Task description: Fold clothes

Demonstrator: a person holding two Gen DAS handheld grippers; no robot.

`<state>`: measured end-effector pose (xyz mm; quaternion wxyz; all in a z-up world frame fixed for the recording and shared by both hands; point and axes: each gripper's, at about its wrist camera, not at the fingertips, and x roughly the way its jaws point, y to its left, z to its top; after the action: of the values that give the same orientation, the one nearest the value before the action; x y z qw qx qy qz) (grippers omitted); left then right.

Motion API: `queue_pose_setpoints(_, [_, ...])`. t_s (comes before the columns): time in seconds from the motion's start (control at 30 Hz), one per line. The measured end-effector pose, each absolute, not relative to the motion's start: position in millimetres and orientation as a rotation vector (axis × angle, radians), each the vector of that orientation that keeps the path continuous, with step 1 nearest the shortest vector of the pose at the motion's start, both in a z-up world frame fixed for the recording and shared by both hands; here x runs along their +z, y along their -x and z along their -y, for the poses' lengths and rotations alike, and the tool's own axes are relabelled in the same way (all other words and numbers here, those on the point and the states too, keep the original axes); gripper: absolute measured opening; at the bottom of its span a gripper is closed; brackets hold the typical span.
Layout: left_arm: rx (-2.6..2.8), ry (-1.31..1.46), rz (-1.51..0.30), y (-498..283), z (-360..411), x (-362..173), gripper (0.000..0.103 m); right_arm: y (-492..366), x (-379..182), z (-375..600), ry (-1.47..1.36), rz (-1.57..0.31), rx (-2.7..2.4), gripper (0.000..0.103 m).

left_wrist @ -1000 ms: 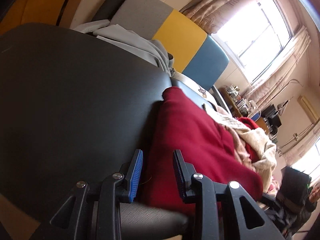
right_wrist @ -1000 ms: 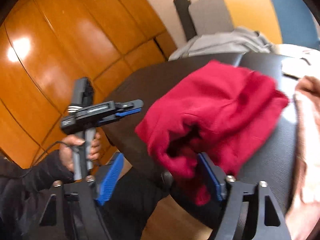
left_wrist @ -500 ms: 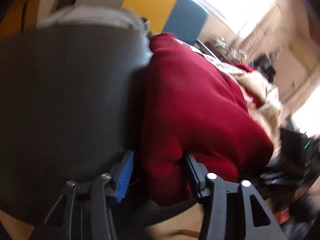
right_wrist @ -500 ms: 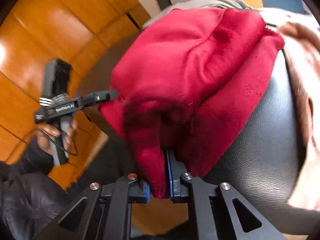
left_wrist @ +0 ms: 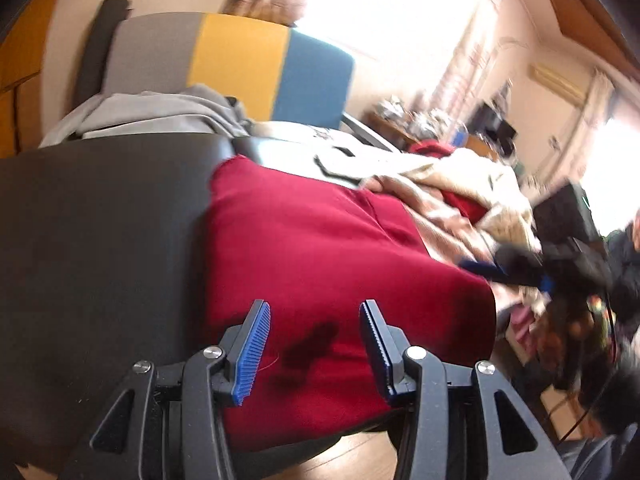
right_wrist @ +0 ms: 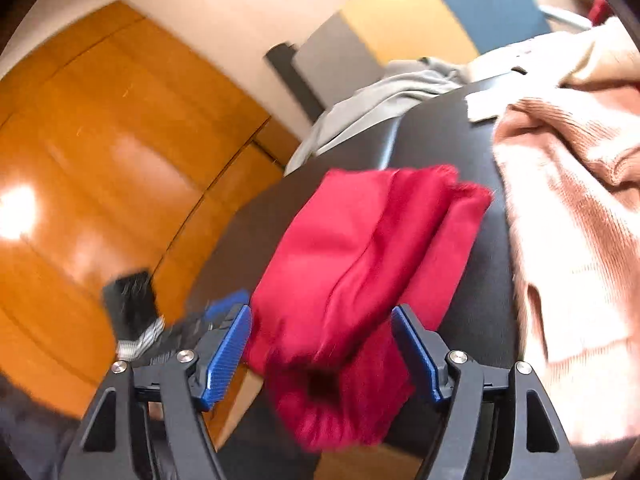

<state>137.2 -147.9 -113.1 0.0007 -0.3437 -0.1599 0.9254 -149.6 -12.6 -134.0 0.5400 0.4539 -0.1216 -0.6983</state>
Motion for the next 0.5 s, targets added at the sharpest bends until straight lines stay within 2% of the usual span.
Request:
queue_pose_setpoints(0.07, [2.893,1.100,0.446,-132,139,-113,0.046,154,-144,36,-1.115,0.302,-1.684,0.074])
queue_pose_setpoints(0.23, [2.843,1.109,0.449,-126,135,-121,0.050,165,-163,65,-1.136,0.328,-1.678,0.074])
queue_pose_setpoints(0.27, [2.831,1.138,0.431,-122,133,-126,0.050,166,-163,71,-1.140,0.296,-1.684,0.068])
queue_pose_setpoints(0.3, [2.831,1.167,0.387,-119,130,-128,0.050,164,-161,78,-1.152,0.237,-1.702,0.051])
queue_pose_setpoints(0.37, [2.840,1.198,0.299,-117,125,-128,0.050,159,-150,91,-1.154,0.101,-1.745,0.025])
queue_pose_setpoints(0.4, [2.842,1.210,0.270,-117,122,-126,0.050,157,-140,95,-1.129,0.038,-1.765,0.021])
queue_pose_setpoints(0.5, [2.820,1.199,0.300,-118,122,-123,0.050,138,-95,100,-0.926,-0.226,-1.902,0.019])
